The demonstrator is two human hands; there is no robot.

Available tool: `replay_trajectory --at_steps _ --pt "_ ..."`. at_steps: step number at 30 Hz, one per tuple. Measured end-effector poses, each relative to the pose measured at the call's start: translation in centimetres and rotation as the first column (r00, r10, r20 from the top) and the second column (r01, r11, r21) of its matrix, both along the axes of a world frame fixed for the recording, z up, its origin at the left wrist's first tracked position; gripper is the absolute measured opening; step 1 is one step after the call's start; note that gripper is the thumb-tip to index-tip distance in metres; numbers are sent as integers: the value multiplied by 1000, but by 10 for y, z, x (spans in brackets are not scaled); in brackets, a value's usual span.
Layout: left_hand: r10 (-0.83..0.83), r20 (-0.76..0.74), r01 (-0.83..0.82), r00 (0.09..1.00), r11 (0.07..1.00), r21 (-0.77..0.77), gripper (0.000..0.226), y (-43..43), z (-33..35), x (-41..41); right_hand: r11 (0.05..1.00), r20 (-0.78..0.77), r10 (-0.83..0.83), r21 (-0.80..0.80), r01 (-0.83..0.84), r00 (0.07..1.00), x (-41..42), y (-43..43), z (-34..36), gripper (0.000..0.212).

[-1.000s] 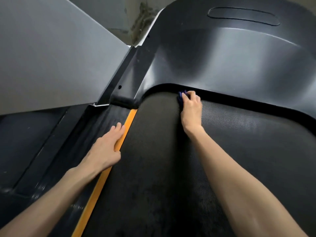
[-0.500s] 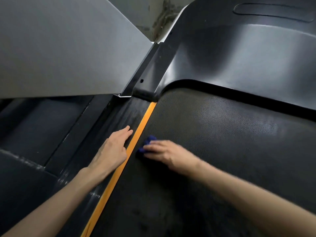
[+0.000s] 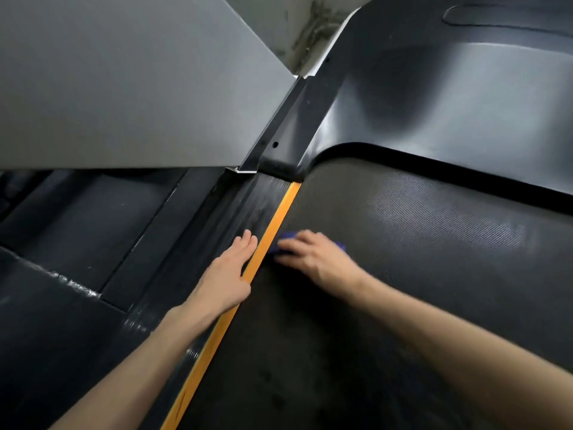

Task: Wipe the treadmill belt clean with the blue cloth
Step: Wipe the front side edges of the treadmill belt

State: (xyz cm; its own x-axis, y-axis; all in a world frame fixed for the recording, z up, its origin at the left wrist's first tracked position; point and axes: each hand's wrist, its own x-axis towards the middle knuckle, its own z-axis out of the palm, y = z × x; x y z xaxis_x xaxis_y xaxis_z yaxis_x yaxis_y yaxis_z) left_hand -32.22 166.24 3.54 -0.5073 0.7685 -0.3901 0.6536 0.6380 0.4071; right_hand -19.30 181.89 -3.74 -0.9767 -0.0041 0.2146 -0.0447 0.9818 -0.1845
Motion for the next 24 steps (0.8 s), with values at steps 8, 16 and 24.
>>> replay_trajectory --at_steps 8,16,24 --pt "-23 72 26 997 998 -52 88 0 2 -5 902 72 -400 -143 406 914 -11 11 9 53" --pt "-33 45 35 998 999 -42 87 0 -1 -2 773 95 -622 -89 628 778 22 31 13 57" --pt "-41 9 42 999 994 -106 87 4 4 3 929 351 -244 -184 322 904 43 -33 30 70"
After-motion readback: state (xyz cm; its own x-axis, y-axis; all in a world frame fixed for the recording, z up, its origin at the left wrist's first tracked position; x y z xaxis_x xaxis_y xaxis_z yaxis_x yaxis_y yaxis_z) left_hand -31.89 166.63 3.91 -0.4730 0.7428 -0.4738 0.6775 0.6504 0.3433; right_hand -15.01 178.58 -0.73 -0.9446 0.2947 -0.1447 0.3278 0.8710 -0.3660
